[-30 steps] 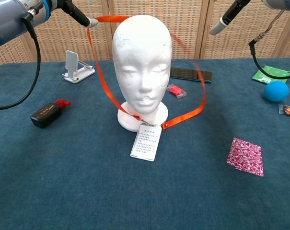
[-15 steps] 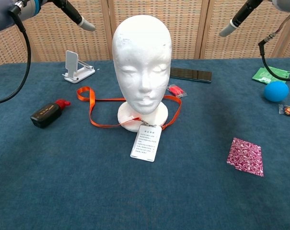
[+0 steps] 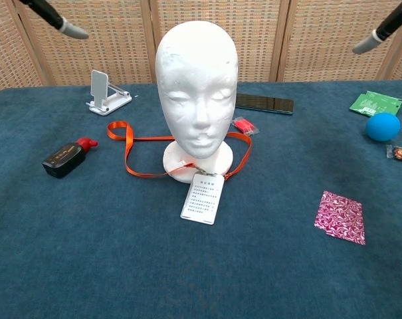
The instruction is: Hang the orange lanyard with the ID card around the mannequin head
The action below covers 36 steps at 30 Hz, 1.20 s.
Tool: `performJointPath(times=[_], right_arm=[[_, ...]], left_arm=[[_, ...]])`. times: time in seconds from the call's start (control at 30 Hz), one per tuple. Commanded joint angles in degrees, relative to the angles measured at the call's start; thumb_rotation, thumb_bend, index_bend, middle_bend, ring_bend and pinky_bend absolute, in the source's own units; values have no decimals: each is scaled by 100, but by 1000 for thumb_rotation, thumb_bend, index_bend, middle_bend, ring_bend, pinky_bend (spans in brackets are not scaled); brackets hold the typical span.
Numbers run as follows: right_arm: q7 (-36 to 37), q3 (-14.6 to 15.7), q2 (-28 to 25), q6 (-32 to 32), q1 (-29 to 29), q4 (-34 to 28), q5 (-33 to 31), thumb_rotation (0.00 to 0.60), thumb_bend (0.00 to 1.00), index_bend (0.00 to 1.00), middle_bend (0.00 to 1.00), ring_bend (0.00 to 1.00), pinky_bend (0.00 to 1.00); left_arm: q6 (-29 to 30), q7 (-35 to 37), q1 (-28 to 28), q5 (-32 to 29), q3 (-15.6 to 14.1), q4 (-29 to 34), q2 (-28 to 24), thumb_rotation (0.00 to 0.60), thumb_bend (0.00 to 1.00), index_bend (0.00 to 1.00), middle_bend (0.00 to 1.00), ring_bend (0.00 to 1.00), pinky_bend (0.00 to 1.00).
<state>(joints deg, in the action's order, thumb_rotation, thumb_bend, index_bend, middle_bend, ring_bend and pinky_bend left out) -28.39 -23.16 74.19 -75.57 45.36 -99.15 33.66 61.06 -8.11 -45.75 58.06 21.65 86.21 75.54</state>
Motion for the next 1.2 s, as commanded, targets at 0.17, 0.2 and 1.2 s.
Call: performJointPath(times=[0.17,0.2,1.2], right_arm=[[286,549,-394,-417,-700,-575,710,600,611,32,735,710,695],[316,638,-425,-463,-789,-632,835,600,643,37,748,723,724],[1046,2808,-585,1790,-1088,-884,4558,600,792,69,827,796,886]], left_arm=[[806,-184,870,501,-618,847,-714,600,0,0,0,0,0],[881,-198,984,593,-725,938,-789,600,0,0,0,0,0],[2417,-229,3111,1382,-1796,1921,-1411,600,0,0,0,0,0]])
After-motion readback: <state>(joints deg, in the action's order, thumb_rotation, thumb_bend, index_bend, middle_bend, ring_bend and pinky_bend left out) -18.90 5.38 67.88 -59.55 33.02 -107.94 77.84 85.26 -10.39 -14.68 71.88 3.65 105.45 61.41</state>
